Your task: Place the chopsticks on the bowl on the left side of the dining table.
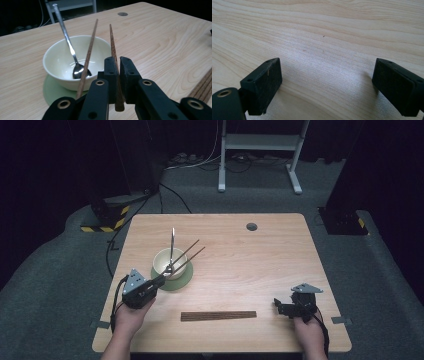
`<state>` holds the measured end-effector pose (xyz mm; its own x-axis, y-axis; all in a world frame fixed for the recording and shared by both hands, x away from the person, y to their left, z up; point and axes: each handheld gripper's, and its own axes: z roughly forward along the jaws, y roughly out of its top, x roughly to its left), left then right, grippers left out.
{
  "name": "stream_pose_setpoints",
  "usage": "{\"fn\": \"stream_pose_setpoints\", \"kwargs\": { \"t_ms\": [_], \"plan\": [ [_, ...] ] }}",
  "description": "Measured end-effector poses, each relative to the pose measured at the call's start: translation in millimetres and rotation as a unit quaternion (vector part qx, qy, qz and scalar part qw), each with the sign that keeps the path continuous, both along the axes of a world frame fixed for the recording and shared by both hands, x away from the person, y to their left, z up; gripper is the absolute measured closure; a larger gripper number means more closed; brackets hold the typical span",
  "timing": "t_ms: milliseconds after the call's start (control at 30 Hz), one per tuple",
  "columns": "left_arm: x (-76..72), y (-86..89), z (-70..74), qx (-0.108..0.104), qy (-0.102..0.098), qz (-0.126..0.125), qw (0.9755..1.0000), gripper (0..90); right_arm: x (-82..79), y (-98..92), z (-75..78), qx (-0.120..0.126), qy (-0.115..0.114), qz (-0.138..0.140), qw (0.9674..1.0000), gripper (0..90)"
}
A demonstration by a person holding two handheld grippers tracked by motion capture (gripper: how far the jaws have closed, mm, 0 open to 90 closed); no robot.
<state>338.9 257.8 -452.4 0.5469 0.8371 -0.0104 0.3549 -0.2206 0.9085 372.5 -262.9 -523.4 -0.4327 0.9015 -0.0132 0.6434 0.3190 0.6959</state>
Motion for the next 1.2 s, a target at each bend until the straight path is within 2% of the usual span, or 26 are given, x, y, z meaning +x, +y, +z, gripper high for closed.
{"fn": "stream_pose_setpoints", "kwargs": {
  "t_ms": [300, 800, 933, 1200],
  "plan": [
    [2.2, 9.2, -1.2, 0.003, -0.002, 0.022, 0.9997, 83.9, 0.1, 0.1, -0.3, 0.000, -0.002, -0.001, 1.0000, 8.8],
    [6.8, 3.8, -6.5, 0.021, -0.001, 0.023, 0.9995, 83.9, 0.0, 0.0, 0.0, 0.000, 0.000, 0.000, 1.0000, 8.8],
    [6.1, 2.8, -12.1, 0.019, 0.007, 0.026, 0.9995, 83.9, 0.0, 0.1, -0.2, 0.000, -0.001, -0.001, 1.0000, 8.8],
    [7.9, 5.1, -19.3, 0.029, 0.021, 0.021, 0.9991, 83.8, 0.0, 0.0, 0.0, 0.000, 0.000, 0.000, 1.0000, 8.8]
  ]
}}
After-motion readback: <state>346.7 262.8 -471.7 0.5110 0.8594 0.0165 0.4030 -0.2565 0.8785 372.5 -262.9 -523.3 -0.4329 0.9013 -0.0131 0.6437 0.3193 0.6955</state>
